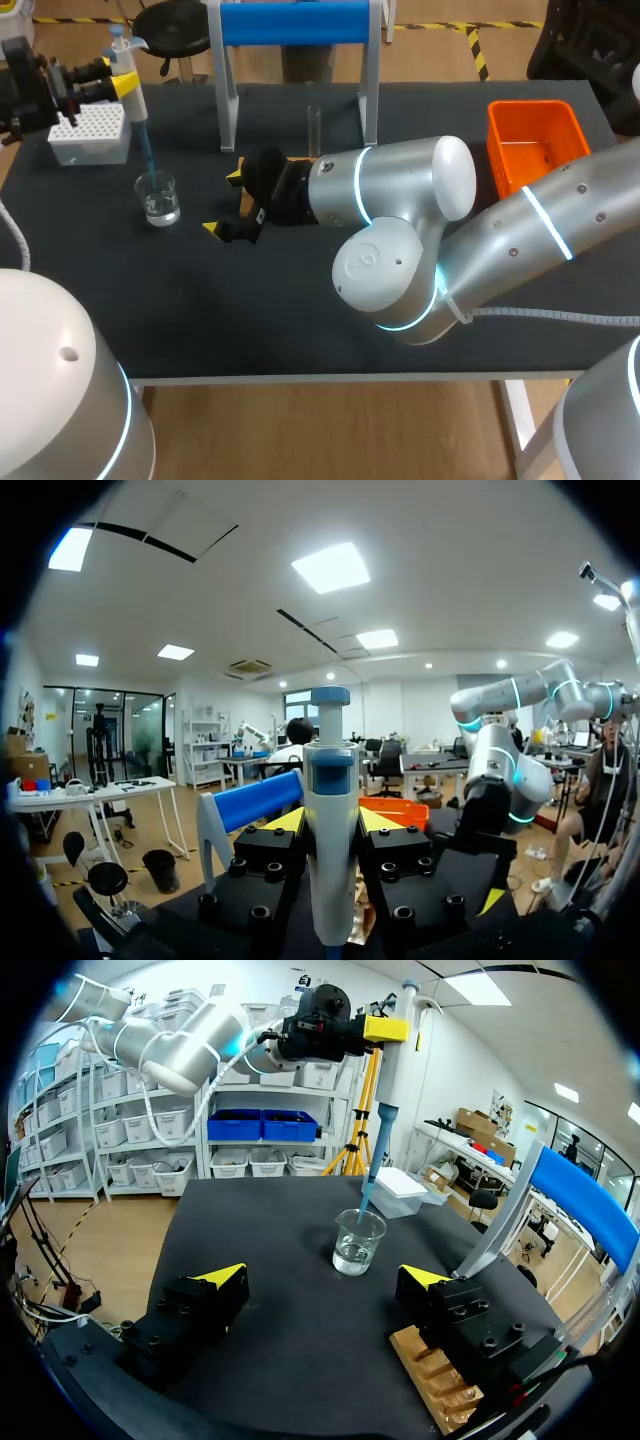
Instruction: Invert the test tube, pick up the pipette, mount the tip to pipette, aspirate from beaker and dispense into the tube, eject the tip, return the pipette, and cap with the stopper.
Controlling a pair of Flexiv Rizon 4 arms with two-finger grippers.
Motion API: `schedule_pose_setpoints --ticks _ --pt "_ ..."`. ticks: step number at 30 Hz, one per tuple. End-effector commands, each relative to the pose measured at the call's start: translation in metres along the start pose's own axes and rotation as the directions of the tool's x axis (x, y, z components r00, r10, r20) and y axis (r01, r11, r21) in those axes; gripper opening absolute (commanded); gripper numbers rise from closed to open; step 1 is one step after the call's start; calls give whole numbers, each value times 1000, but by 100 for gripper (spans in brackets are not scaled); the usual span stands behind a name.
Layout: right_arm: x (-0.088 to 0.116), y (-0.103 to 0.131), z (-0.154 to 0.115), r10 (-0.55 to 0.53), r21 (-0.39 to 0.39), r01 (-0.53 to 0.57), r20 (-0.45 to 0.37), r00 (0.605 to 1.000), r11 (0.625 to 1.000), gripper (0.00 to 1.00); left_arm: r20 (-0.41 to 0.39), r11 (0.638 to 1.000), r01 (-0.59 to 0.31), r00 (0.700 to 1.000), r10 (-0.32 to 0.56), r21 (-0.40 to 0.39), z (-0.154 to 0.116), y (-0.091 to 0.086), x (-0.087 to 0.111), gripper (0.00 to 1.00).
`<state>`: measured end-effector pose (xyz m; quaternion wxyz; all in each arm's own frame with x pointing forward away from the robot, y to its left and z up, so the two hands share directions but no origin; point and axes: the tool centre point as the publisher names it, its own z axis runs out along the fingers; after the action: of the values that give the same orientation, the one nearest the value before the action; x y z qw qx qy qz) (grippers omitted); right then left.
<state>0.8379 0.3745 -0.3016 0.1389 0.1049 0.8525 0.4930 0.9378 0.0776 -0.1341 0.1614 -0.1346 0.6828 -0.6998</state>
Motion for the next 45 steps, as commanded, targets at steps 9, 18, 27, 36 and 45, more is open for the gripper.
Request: schedule_pose_setpoints --ticks 9,18,27,36,45 --pt "0 1 0 1 5 -1 1 1000 1000 100 -4 999 -33 999 33 8 3 16 -4 0" --pt "0 1 0 1 5 -1 1 1000 1000 100 1 999 -41 999 41 9 1 25 -6 0" --pt "0 1 0 1 5 -1 1 1000 1000 100 7 999 -47 999 47 13 -2 35 -8 0" --pt "0 1 0 1 5 -1 1 1000 1000 100 13 999 -46 999 46 13 -7 44 -11 0" --pt "0 1 0 1 5 -1 1 1000 1000 100 5 999 -30 1000 30 33 -7 53 -17 0"
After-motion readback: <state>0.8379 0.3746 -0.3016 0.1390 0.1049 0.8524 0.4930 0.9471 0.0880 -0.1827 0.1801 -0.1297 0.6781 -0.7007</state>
